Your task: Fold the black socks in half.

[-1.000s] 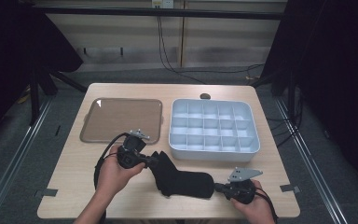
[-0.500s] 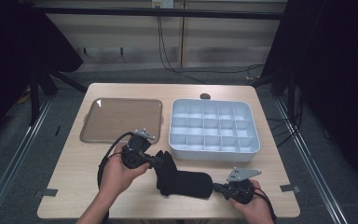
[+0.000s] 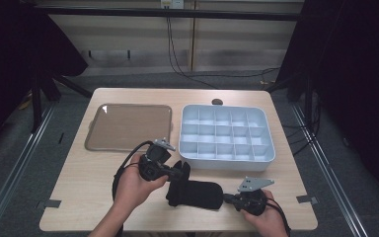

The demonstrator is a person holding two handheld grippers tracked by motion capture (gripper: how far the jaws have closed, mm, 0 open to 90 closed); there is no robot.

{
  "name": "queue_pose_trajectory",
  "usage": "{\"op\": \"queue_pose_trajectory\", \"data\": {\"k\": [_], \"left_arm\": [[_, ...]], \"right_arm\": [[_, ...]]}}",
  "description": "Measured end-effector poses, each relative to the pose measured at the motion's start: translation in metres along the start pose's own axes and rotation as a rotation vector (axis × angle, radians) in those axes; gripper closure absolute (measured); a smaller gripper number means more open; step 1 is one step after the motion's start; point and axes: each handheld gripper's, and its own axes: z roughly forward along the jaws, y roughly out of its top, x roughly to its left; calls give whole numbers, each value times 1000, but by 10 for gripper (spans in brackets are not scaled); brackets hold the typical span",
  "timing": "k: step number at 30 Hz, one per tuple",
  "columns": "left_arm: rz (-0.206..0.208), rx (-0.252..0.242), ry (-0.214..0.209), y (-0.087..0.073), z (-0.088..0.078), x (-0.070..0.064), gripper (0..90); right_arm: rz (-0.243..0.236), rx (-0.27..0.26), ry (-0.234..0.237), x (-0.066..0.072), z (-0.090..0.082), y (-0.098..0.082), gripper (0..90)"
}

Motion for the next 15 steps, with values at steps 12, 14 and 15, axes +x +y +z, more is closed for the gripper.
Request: {"op": "queue_pose_trajectory", "data": {"k": [12,14,15], "left_arm": [[38,26,-32,8,17,-16,843],[35,25,-37,8,21,-18,843],[35,25,-37,8,21,-18,843]], "right_arm": [[6,-1,2,2,2,1,900],[4,-1,2,2,2,1,900],[4,-1,2,2,2,1,900]]}}
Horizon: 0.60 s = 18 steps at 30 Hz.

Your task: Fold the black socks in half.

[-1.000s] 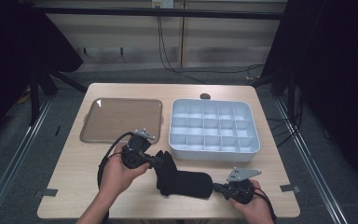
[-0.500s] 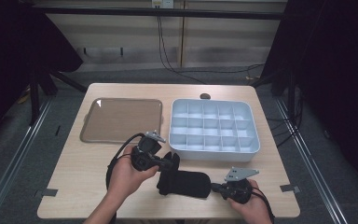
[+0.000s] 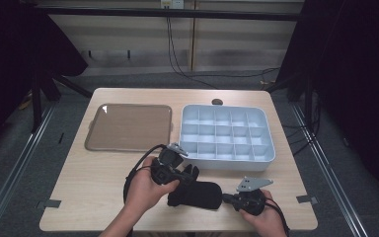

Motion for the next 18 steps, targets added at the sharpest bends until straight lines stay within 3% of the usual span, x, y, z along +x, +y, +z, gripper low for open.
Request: {"op": "queue_pose_trajectory", "data": {"k": [1,3,18], "left_arm": [[14,12,-4,0,2,0,843],[2,5,-5,0,4,-2,843],[23,34,-16,0,17,-8,843]], "right_arm": [[-1,-3,-1,0,1,0,900],[1,-4,0,0,1,0,900],[9,-8,1,3,6,3,900]]}}
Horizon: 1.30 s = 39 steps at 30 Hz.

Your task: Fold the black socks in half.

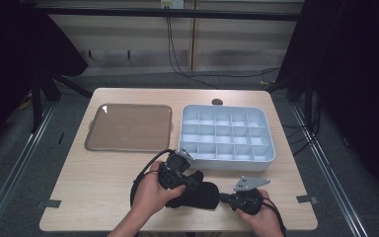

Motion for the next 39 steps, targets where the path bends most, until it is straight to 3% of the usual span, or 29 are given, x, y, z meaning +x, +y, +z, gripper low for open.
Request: {"op": "queue_pose_trajectory", "data": {"k": [14,21,39], "left_arm": [[4,21,-20,3,17,-1,842],[-11,22,-18,1,23,0,842],[3,48,-12,4,37,-4,842]], "right_arm": [[5,-2,10,1,2,1,900],[3,-4,10,2,2,1,900],[1,-4,13,2,3,1,900]]}}
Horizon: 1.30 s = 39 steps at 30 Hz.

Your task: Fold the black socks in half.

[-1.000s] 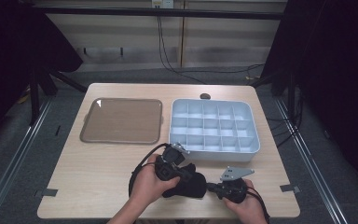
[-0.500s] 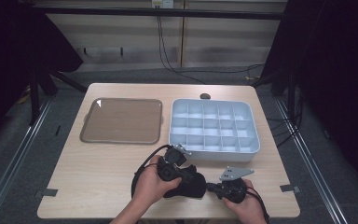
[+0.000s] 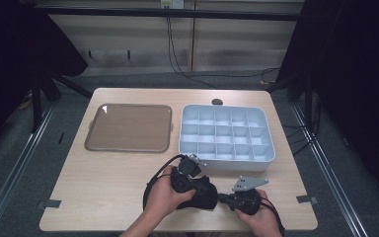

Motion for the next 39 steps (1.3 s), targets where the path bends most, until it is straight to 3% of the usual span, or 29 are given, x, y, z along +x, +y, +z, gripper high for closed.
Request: {"op": "queue_pose_trajectory", "data": {"k": [18,25,39], "left_arm": [[5,23,-23,-3,16,0,821],[-5,12,-43,-4,15,-1,739],[-20,-3,-39,-5,4,1,608]], "right_arm": [[-5,3,-4,1,0,0,899],[-9,3,-3,1,0,0,899],[-7,3,-3,1,0,1,900]]}}
